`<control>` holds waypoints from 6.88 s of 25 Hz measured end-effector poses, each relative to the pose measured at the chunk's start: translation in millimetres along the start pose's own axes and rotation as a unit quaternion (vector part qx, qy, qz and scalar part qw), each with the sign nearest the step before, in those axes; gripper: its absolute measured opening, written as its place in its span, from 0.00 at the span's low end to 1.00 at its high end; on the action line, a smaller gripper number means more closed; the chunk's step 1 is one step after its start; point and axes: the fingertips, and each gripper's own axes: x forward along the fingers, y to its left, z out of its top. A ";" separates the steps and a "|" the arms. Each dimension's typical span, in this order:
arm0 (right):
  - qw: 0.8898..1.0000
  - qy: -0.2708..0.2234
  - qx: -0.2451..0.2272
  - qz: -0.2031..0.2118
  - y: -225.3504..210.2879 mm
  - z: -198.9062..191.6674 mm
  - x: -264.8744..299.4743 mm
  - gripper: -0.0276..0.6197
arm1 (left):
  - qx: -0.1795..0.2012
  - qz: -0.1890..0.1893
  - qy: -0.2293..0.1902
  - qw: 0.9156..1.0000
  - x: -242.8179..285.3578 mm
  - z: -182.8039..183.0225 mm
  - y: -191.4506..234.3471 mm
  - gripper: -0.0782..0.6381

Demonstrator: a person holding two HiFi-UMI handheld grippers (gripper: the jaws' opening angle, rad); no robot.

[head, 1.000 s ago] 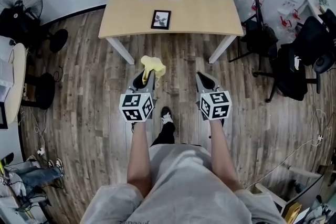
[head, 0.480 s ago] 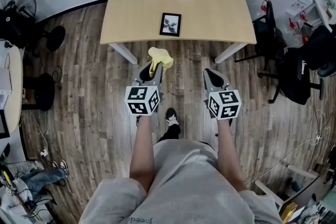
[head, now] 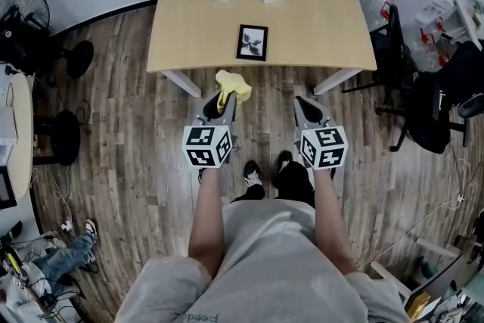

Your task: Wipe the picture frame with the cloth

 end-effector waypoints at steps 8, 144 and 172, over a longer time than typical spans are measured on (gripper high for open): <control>0.999 0.011 -0.006 0.031 -4.1 10.2 48.5 0.04 | 0.006 0.018 0.008 1.000 24.5 1.6 27.5 0.29; 0.936 0.284 -0.159 0.133 -98.6 -42.1 380.9 0.05 | 0.333 -0.247 0.363 0.834 272.1 -114.0 62.8 0.29; 0.940 0.277 -0.125 0.156 -98.8 -42.9 380.0 0.05 | 0.341 -0.260 0.376 0.821 290.2 -115.2 58.6 0.29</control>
